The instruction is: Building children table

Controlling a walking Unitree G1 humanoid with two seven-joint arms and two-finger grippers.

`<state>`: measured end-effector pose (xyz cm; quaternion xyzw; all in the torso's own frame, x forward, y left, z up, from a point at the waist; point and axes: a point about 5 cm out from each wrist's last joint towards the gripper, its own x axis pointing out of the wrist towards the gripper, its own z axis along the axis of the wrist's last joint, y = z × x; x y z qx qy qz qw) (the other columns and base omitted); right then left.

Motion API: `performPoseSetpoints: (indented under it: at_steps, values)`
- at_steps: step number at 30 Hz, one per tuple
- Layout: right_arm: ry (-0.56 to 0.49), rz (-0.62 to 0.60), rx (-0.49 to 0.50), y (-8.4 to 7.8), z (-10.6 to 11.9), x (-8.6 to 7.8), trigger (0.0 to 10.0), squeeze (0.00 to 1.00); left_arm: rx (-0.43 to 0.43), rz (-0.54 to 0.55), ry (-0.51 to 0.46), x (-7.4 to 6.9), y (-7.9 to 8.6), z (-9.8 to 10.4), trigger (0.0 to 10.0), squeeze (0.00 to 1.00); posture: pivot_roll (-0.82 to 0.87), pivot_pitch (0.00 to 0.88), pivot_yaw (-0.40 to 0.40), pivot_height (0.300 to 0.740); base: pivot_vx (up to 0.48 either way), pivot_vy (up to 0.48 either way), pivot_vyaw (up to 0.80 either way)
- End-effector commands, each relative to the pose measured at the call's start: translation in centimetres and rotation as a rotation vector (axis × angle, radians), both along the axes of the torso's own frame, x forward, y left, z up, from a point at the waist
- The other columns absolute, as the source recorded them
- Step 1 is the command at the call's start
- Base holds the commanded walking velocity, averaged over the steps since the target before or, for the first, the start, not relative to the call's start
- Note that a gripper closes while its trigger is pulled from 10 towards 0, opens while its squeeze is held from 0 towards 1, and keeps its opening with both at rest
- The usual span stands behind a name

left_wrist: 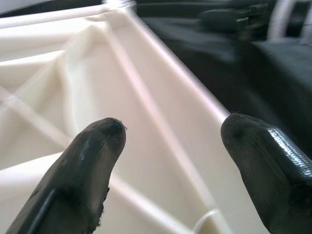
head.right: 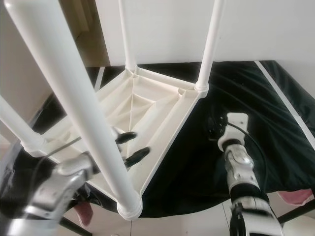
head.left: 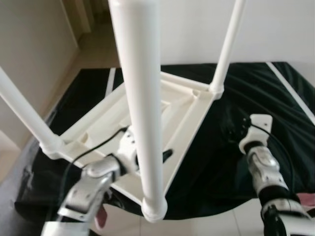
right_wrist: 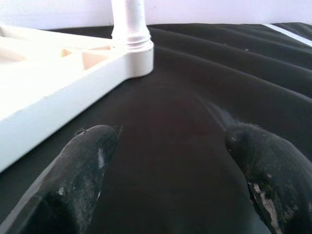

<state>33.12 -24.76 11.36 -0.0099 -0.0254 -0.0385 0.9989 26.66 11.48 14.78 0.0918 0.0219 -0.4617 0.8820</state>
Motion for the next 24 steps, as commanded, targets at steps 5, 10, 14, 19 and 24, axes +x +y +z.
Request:
performPoseSetpoints:
  at_steps: [5,10,14,19,24]
  values:
    - [-0.010,-0.004,0.002,-0.7,-0.2,-1.0,10.0,0.00,0.127,-0.335,0.072,-2.7,0.1,-1.3,10.0,0.00,-0.04,0.015,0.050,0.740,0.000,0.000,0.00]
    - [-0.007,-0.018,0.005,-1.2,-0.5,-1.8,10.0,0.00,0.229,-0.387,0.130,-3.5,2.2,-1.9,10.0,0.00,-0.05,0.018,0.048,0.740,0.000,0.000,0.00]
    - [-0.003,-0.014,0.005,-1.3,-0.4,-2.0,10.0,0.00,0.247,-0.371,0.124,-3.3,3.1,-1.8,10.0,0.00,-0.05,0.018,0.047,0.740,0.000,0.000,0.00]
    - [-0.004,-0.004,0.001,-1.2,-0.1,-1.9,10.0,0.00,0.270,-0.288,0.097,-2.2,4.9,-1.2,10.0,0.00,-0.04,0.019,0.039,0.740,0.000,0.000,0.00]
    - [-0.003,0.028,0.000,-0.3,0.0,-1.6,10.0,0.00,0.315,-0.111,0.049,-0.3,7.3,-0.7,10.0,0.00,-0.03,0.025,0.028,0.740,0.000,0.000,0.00]
